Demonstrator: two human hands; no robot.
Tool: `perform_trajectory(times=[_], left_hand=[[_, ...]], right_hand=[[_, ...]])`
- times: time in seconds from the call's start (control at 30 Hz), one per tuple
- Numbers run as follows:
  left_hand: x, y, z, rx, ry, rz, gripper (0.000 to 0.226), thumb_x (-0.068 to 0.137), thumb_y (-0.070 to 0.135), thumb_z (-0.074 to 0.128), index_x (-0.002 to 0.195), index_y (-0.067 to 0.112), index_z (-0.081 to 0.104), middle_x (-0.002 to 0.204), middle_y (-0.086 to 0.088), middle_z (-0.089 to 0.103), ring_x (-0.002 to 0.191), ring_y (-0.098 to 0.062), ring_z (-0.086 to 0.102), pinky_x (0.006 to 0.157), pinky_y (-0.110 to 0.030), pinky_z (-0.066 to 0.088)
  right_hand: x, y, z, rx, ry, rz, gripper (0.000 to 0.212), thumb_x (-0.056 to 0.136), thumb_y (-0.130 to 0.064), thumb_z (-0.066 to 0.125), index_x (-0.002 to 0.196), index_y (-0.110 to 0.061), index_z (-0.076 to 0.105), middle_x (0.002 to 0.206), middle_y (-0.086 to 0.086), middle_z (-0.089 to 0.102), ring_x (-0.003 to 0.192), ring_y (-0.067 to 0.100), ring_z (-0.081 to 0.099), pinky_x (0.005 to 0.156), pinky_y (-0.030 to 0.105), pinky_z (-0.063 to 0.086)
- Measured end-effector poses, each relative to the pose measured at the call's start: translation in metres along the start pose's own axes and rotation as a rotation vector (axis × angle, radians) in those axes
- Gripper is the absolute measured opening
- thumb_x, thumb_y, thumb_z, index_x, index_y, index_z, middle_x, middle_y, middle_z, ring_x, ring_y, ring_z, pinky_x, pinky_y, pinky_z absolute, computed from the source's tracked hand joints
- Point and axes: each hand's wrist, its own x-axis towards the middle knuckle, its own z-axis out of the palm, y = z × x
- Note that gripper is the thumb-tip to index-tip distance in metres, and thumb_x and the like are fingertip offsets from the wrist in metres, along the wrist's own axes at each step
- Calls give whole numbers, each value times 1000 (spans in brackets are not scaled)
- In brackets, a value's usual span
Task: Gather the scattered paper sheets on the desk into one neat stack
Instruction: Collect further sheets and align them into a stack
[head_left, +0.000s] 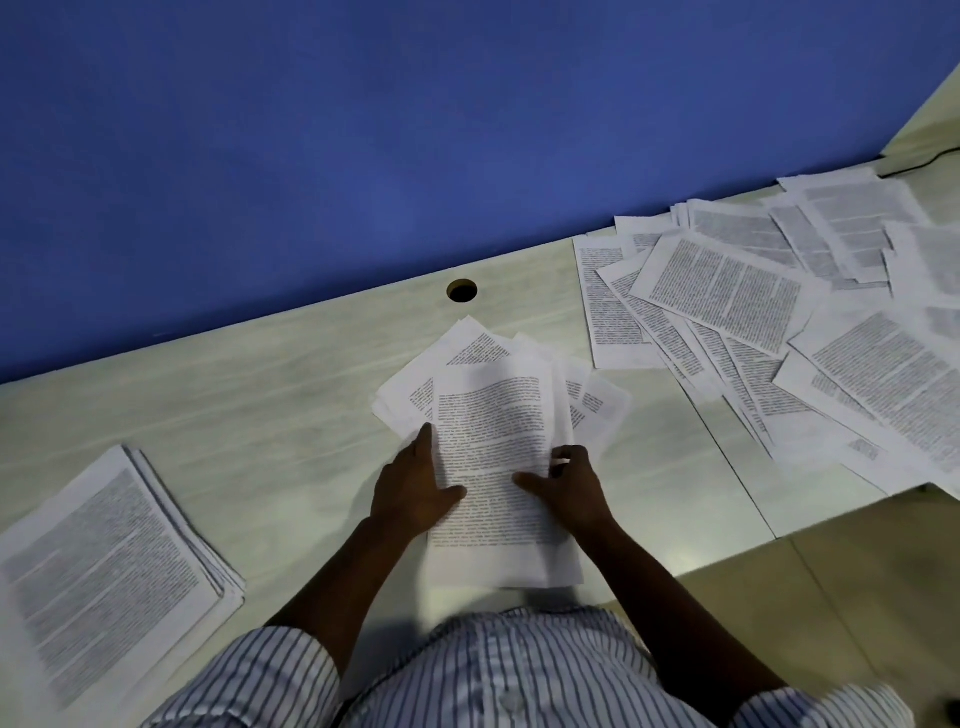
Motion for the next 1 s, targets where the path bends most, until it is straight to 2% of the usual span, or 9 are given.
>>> perform_trajectory(times=[0.13,0.23,0.37,0.47,0.57,0.67,0.87,0.93,1.0], left_hand=[[2,-3,-3,-76,-10,-31,103,82,52,72,158,20,11,158,-6,38,141,-28,42,113,-44,38],[2,-3,-4,-57,-3,-24,100,83,47,72,158,19,12,157,-6,39,139,-28,43,112,-42,39],[-1,-2,-2,16,26,11,99,82,39,74,158,18,14,155,-6,40,139,-28,44,111,-41,39],[-5,2,-1,21,50,16,94,80,32,75,156,17,20,152,-7,45,134,-30,49,106,-40,43],[-5,2,-1,32,50,-3,94,78,33,75,155,19,21,149,-7,48,130,-32,52,103,-41,45],[-5,1,0,21,44,-14,97,77,36,75,155,20,20,149,-8,48,131,-32,51,104,-41,45],[4,4,-3,1,48,-35,102,76,38,78,156,23,17,147,-9,48,130,-31,50,105,-43,44],[6,5,-3,-1,50,-27,104,74,36,80,155,23,17,146,-9,49,129,-31,50,102,-43,46],[6,6,-3,7,63,-19,104,74,34,81,155,22,17,146,-9,49,129,-30,50,101,-43,47]], right_hand=[[17,-14,-21,-158,77,-50,57,77,-17,82,121,-11,47,97,6,65,93,29,65,70,30,47],[37,-28,-35,-363,147,-32,59,75,-27,83,117,-6,47,110,16,64,106,37,62,82,40,51],[39,-31,-23,-536,93,39,85,72,-46,84,129,1,41,131,22,49,124,43,50,100,43,43],[35,-29,-11,-401,59,113,85,75,-44,84,130,1,37,134,21,48,124,41,51,101,43,44],[37,-25,-6,-286,59,146,77,76,-45,82,127,0,46,131,16,58,121,35,57,99,38,48],[31,-22,-8,-348,73,137,73,76,-54,79,122,-3,54,125,16,62,118,34,59,96,38,50],[21,-17,-10,-403,161,108,86,74,-55,80,129,0,44,131,22,50,126,39,46,107,44,39],[25,-19,-11,-354,145,144,82,72,-55,82,123,-1,47,129,21,53,125,38,49,108,44,41],[29,-25,-11,-259,103,181,69,70,-55,84,107,-6,53,120,15,62,117,34,58,103,44,48]])
